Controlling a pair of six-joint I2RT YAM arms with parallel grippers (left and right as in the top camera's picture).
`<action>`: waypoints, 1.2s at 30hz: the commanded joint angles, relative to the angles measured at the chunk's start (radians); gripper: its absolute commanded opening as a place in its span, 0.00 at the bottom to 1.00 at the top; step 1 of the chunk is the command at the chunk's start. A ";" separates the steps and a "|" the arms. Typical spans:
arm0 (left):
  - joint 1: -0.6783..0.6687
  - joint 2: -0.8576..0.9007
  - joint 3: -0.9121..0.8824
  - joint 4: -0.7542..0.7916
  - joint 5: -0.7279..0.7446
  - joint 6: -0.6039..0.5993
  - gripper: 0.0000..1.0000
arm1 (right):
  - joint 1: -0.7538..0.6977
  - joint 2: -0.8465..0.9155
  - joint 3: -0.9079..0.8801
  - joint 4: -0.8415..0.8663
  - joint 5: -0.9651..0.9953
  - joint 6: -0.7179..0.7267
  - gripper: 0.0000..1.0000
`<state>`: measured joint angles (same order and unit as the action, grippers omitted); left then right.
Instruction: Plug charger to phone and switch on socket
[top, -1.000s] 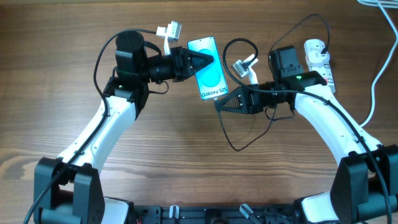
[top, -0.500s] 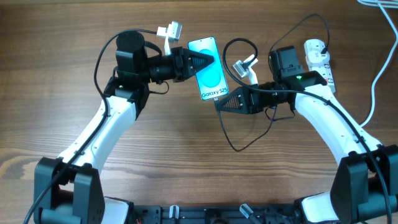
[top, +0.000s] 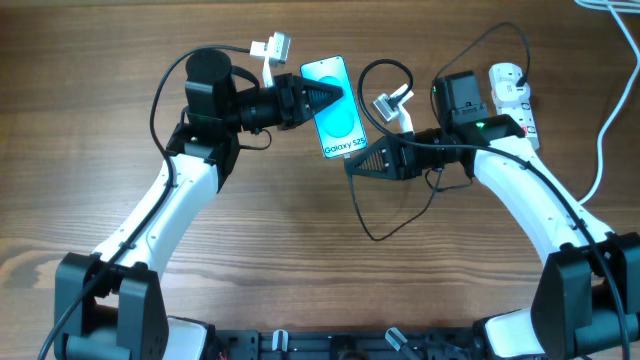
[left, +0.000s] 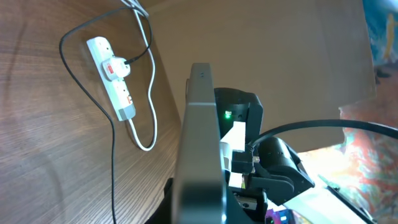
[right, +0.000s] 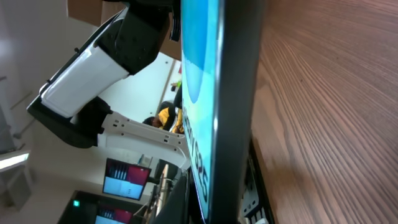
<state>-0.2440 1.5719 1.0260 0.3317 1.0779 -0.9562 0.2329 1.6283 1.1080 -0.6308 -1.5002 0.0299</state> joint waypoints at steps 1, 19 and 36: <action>-0.029 -0.019 0.016 0.000 0.182 0.090 0.04 | 0.000 -0.022 0.004 0.017 0.037 -0.005 0.04; -0.029 -0.019 0.016 0.000 0.270 0.103 0.04 | 0.000 -0.022 0.005 0.145 0.048 -0.026 0.05; -0.029 -0.019 0.016 0.000 0.204 0.006 0.04 | 0.000 -0.022 0.004 0.329 0.067 0.137 0.04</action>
<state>-0.2211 1.5715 1.0561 0.3515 1.0882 -0.9230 0.2405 1.6264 1.0851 -0.3141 -1.4918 0.1402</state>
